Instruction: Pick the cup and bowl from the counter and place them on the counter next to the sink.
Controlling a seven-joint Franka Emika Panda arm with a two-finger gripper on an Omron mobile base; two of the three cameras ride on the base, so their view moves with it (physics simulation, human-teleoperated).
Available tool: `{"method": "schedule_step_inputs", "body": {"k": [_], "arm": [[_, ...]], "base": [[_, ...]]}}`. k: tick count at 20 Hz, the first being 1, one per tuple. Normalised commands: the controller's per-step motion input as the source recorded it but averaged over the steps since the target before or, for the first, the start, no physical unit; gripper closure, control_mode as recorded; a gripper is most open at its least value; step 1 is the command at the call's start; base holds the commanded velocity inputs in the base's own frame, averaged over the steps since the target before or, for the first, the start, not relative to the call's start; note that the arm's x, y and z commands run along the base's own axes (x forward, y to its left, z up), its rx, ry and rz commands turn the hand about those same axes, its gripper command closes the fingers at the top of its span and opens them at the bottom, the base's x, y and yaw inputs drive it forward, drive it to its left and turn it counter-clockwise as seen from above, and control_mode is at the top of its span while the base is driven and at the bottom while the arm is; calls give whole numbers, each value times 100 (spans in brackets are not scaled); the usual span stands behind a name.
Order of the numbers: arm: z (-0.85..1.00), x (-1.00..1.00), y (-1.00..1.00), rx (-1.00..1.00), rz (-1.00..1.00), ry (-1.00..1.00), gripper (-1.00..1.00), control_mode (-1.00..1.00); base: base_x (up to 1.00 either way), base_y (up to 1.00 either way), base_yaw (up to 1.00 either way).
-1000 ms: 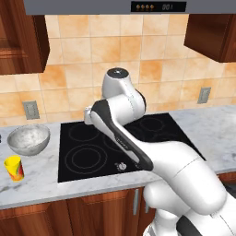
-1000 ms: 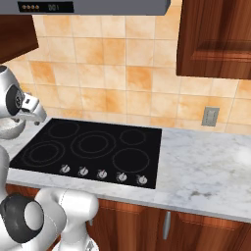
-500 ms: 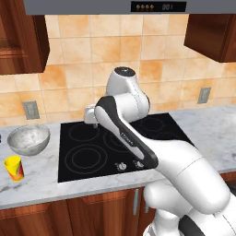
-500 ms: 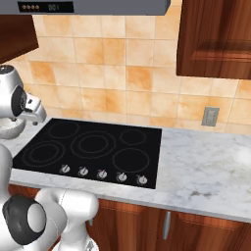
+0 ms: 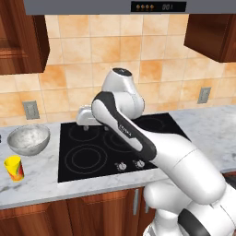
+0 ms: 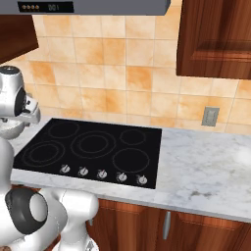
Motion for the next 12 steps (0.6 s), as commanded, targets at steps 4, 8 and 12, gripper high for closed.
{"method": "schedule_step_inputs", "body": {"k": [4,8,12], "arm": [[-18,1,58,0,0,4,-100,-100],[-15,0,72,0,-3,0,-100,-100],[-13,0,57,0,-4,-1,-100,-100]], "base": [[0,0,0],[0,0,0],[0,0,0]]}}
